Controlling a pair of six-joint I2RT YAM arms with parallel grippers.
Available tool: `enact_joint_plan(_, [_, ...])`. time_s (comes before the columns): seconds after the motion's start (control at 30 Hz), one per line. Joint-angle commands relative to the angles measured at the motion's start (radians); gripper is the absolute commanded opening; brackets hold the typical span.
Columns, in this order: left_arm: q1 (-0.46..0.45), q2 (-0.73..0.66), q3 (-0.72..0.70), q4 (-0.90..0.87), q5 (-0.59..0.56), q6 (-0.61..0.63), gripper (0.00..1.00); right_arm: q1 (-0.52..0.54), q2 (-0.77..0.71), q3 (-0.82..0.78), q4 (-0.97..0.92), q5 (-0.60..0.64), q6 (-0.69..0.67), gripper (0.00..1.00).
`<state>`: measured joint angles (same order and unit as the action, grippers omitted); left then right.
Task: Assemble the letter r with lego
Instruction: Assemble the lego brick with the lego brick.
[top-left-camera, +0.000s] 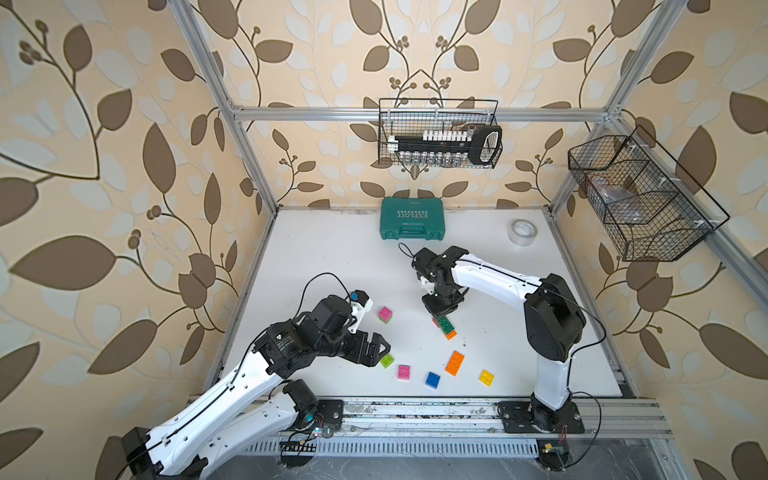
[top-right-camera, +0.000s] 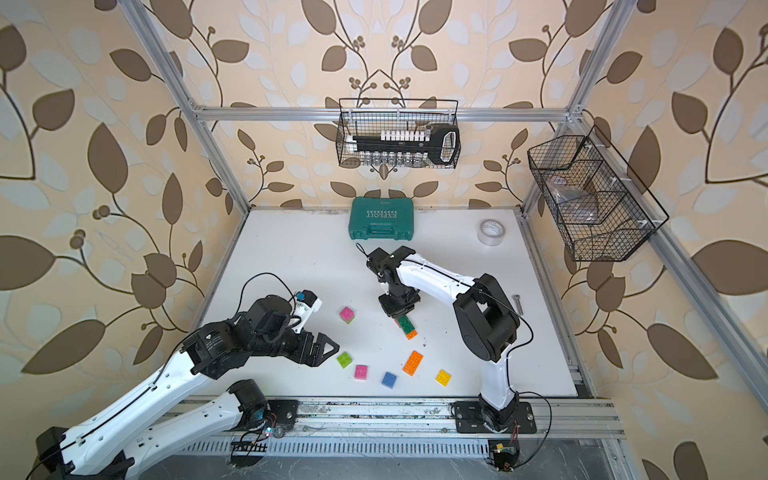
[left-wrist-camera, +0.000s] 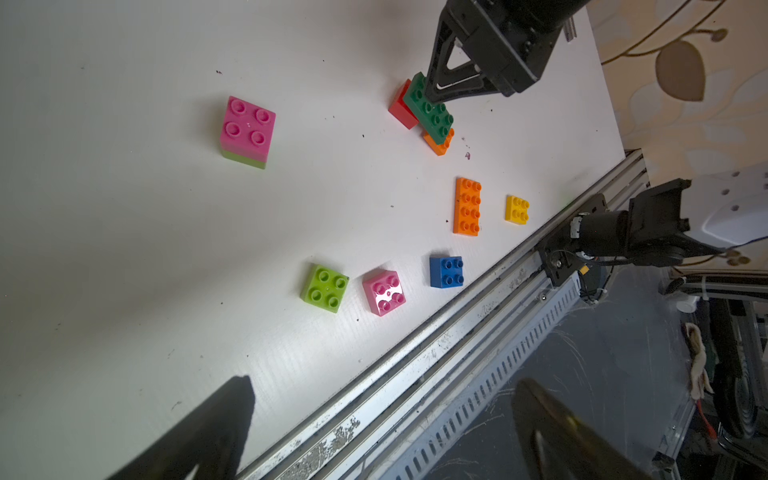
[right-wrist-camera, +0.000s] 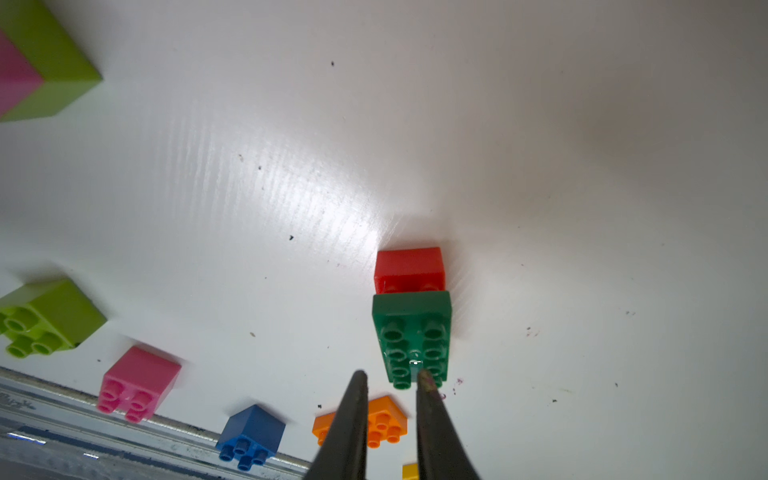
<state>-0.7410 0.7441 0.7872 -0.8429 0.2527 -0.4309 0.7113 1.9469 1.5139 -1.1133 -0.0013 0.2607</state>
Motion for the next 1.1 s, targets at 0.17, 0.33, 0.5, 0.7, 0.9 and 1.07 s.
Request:
enact_joint_plan(0.17, [-0.008, 0.006, 0.015, -0.004, 0.004, -0.001, 0.99, -0.001, 0.054, -0.006, 0.001, -0.003, -0.013, 0.15])
enact_joint_plan(0.33, [-0.008, 0.005, 0.015, -0.004, 0.004, 0.000, 0.99, -0.001, 0.067, -0.015, 0.010, -0.001, -0.016, 0.12])
enact_joint_plan(0.5, [-0.008, 0.005, 0.015, -0.004, 0.003, -0.002, 0.99, -0.012, 0.089, -0.023, 0.022, -0.011, -0.027, 0.13])
enact_joint_plan(0.7, [-0.008, 0.008, 0.015, -0.004, 0.004, -0.001, 0.99, -0.041, 0.132, -0.025, 0.032, -0.040, -0.052, 0.12])
enact_joint_plan(0.9, [-0.008, 0.012, 0.015, -0.005, 0.003, -0.002, 0.99, -0.062, 0.164, -0.042, 0.058, -0.092, -0.063, 0.12])
enact_joint_plan(1.07, [-0.008, 0.020, 0.017, -0.007, 0.002, -0.002, 0.99, -0.088, 0.204, -0.040, 0.061, -0.127, -0.076, 0.12])
